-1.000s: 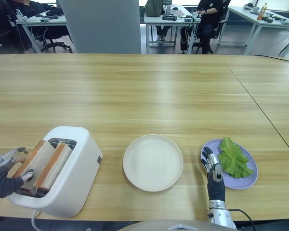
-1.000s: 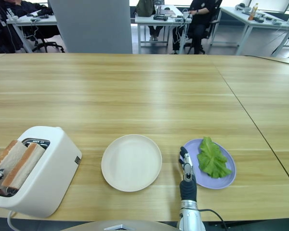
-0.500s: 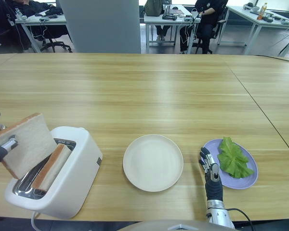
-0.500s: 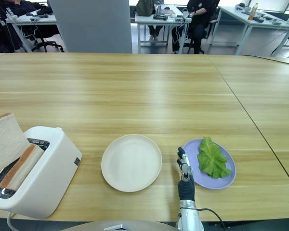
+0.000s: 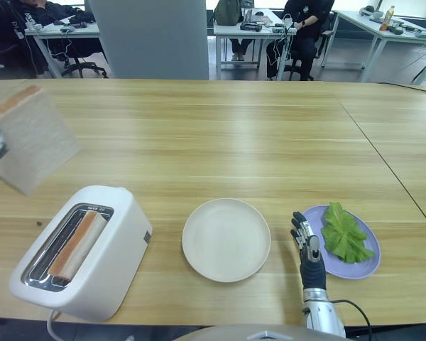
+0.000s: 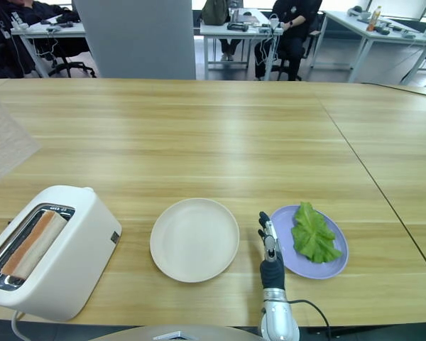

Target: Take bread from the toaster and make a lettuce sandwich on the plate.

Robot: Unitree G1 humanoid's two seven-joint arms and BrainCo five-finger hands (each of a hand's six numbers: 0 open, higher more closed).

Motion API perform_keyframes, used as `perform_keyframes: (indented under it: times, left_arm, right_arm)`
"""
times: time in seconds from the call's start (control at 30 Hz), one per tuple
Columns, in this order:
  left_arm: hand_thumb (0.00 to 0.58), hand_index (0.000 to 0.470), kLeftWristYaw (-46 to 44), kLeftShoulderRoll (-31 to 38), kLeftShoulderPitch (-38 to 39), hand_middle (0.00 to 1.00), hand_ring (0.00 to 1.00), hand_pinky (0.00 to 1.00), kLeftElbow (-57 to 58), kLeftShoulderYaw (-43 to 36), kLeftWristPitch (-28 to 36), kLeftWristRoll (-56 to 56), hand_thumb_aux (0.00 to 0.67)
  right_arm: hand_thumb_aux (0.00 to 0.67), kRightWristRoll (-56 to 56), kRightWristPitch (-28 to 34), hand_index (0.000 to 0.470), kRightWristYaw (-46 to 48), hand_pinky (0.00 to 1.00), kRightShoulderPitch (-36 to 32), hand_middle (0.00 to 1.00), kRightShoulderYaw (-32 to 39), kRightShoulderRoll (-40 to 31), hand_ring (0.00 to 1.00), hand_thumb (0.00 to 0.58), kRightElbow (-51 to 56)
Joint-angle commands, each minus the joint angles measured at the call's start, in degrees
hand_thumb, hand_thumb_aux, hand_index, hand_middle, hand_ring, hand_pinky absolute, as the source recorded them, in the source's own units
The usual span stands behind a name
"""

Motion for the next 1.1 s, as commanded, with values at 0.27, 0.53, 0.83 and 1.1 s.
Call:
perform_keyframes:
  times: [0.27, 0.53, 0.83, 1.1]
  left_arm:
    - [0.580, 0.460, -2.14, -6.60, -14.79, 0.00, 0.00, 0.00, -1.82, -19.25, 20.41, -20.69, 0.670]
    - [0.580, 0.460, -4.84, -13.54, -18.10, 0.00, 0.00, 0.00, 9.69, -37.65, 23.35, -28.51, 0.670]
    - [0.580, 0.460, -11.18, -15.86, -16.34, 0.00, 0.00, 0.00, 26.61, -56.48, 15.96, -25.92, 0.670]
    - [0.580, 0.460, -10.92, -13.93, -15.73, 0.00, 0.00, 0.00, 32.22, -63.32, 10.61, -20.20, 0.670]
  right_arm:
    - [0.000, -1.05, 1.83, 0.000, 0.08, 0.00, -2.61, 0.00, -0.73, -0.93, 0.00, 0.000, -1.75]
    - [0.000, -7.66, 5.70, 0.000, -0.91, 0.00, -3.93, 0.00, -7.52, -5.58, 0.00, 0.000, -9.10]
    - [0.000, -11.92, 10.76, 0.000, 3.16, 0.00, -6.03, 0.00, -15.58, -15.66, 0.00, 0.000, -12.11]
    - [0.000, -17.89, 5.57, 0.000, 3.15, 0.00, -6.03, 0.00, -23.49, -27.16, 0.00, 0.000, -8.87]
